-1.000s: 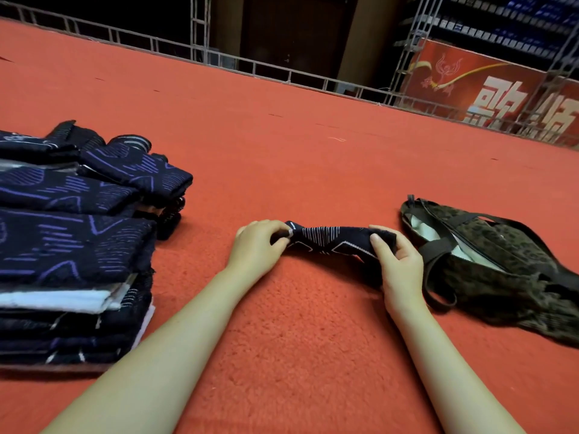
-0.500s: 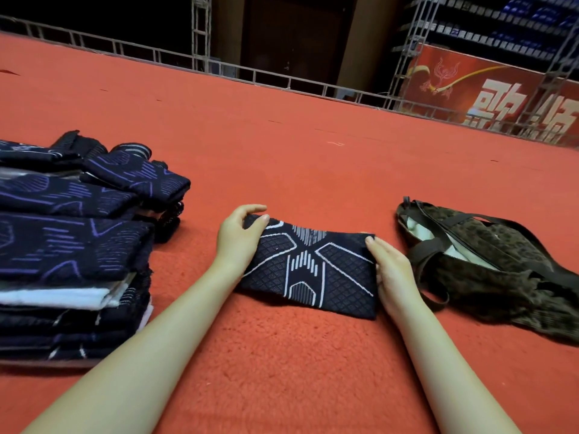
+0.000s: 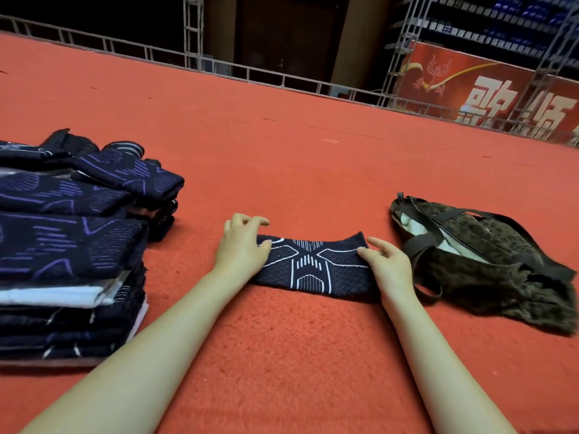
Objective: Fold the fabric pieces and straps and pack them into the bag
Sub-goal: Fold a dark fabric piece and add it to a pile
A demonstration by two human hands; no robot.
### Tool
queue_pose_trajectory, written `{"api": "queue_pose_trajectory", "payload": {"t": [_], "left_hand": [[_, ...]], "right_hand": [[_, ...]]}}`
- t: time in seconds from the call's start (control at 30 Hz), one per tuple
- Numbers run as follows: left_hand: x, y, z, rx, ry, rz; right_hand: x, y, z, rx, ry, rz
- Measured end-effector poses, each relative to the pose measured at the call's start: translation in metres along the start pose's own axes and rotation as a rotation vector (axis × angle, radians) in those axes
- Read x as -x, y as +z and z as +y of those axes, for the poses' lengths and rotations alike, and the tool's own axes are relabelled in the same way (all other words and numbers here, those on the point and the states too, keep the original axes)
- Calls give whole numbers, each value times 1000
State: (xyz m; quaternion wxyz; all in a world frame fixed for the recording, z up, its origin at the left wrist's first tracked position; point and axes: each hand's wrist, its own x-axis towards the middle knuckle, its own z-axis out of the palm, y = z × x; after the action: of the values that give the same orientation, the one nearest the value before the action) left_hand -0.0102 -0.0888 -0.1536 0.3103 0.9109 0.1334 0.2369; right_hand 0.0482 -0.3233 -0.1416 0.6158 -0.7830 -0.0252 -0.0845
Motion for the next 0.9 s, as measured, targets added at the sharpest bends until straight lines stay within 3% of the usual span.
{"api": "queue_pose_trajectory", "payload": {"t": [0.1,0.17,0.3,0.43,0.53,0.7,0.9], "left_hand": [[5,2,11,-25,101,40],[10,8,16,-33,206,-28],[15,19,15,-260,285,-272],[9,18,13,-191,240,-252],[7,17,14,-84,204,-203],[3,13,14,248,58,-117],[7,13,20,245,43,-195]], "right_hand": [[6,0,-8,-329,116,-60],[12,6,-12,-359,104,-128],[24,23,-10,-132,-34,-211],[27,29,-6,35,-162,-207],[23,28,0,307,-248,-178],[29,31,-2,274,-352,-185],[33,39,4,386,-429,-292]]}}
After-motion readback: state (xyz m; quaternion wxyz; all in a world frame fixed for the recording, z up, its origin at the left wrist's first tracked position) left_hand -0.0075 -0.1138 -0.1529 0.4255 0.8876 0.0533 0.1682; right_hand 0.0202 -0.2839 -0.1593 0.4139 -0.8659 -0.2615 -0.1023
